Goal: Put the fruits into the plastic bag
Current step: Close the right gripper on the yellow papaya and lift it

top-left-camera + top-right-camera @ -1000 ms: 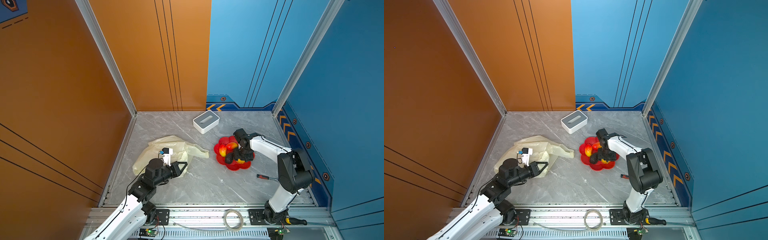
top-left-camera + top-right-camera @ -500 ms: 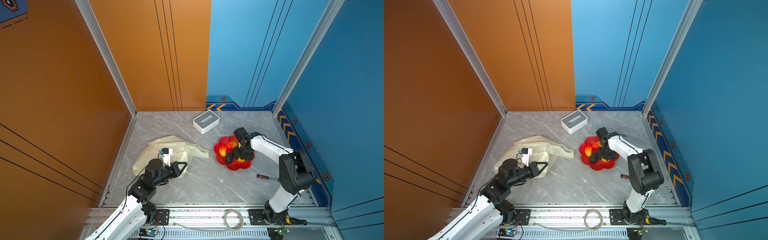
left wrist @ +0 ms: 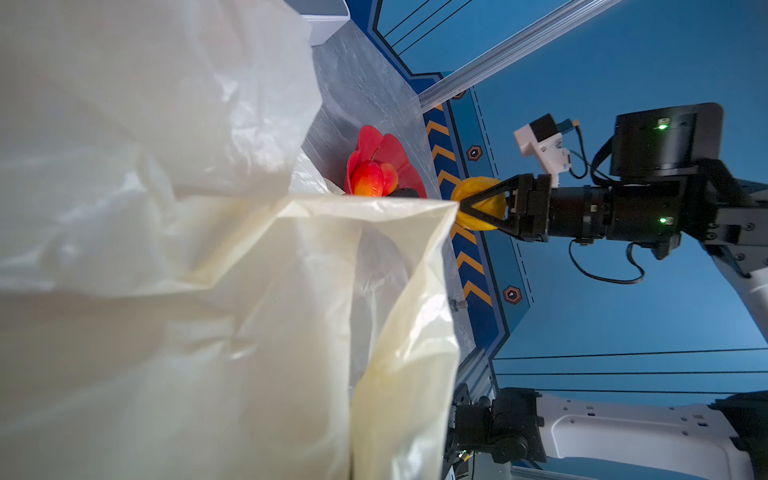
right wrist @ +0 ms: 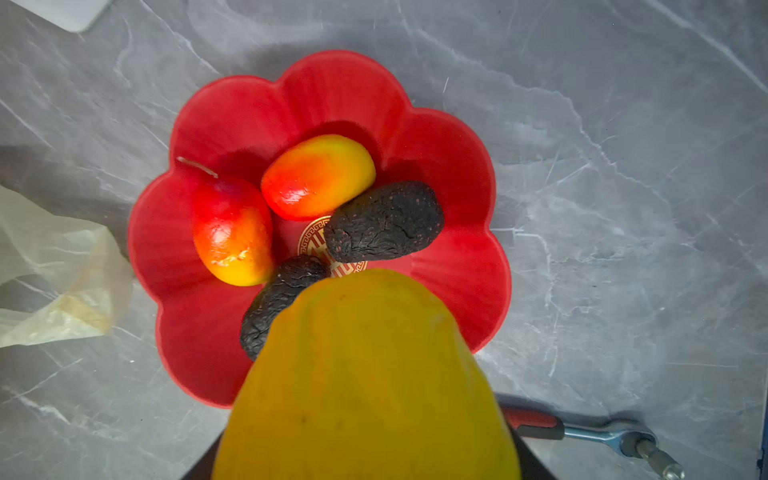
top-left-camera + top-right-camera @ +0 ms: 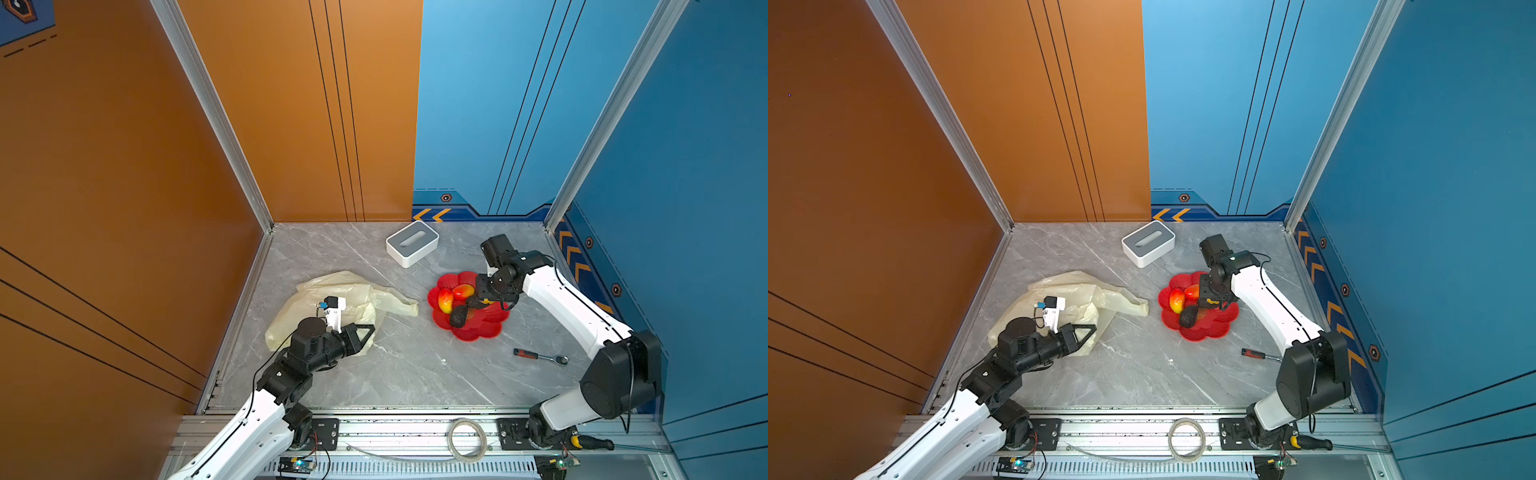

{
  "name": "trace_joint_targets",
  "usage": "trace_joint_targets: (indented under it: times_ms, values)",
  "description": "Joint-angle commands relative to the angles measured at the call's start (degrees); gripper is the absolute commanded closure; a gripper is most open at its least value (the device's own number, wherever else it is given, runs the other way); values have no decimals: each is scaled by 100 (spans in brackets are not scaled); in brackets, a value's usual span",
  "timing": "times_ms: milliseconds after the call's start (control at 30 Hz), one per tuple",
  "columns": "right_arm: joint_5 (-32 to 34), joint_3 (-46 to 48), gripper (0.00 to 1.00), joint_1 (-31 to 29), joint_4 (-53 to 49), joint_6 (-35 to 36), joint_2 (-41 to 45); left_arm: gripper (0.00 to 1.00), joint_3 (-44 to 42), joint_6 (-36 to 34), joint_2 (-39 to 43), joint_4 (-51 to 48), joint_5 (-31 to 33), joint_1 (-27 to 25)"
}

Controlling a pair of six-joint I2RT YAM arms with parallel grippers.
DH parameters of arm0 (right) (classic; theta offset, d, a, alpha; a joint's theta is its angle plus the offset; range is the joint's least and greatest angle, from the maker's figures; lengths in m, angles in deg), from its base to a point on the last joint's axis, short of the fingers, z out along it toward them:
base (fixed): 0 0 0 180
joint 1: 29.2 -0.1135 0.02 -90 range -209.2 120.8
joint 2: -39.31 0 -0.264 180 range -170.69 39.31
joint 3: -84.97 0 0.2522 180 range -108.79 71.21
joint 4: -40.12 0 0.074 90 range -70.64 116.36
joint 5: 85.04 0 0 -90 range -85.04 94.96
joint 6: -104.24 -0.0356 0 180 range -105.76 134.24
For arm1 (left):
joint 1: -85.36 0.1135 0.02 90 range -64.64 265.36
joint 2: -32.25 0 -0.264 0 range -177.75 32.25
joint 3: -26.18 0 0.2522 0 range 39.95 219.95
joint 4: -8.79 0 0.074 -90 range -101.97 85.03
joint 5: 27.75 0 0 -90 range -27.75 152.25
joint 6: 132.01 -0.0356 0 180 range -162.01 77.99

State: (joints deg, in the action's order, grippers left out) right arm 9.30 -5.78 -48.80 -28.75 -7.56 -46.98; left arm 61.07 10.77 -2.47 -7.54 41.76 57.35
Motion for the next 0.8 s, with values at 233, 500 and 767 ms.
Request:
trace_joint_targets:
  times_ms: [233, 500, 767]
  values:
    - [-142, -913, 44, 8, -475, -51, 849, 100, 126, -83, -72, -27, -155, 90]
    - [-1227, -1154, 44, -7, 91, -532, 1381, 100, 179, -65, -147, -7, -166, 85]
    - [-2279, -891, 47, -214, 1531, -1471, 1860, 100, 237, -75, -125, -103, -154, 90]
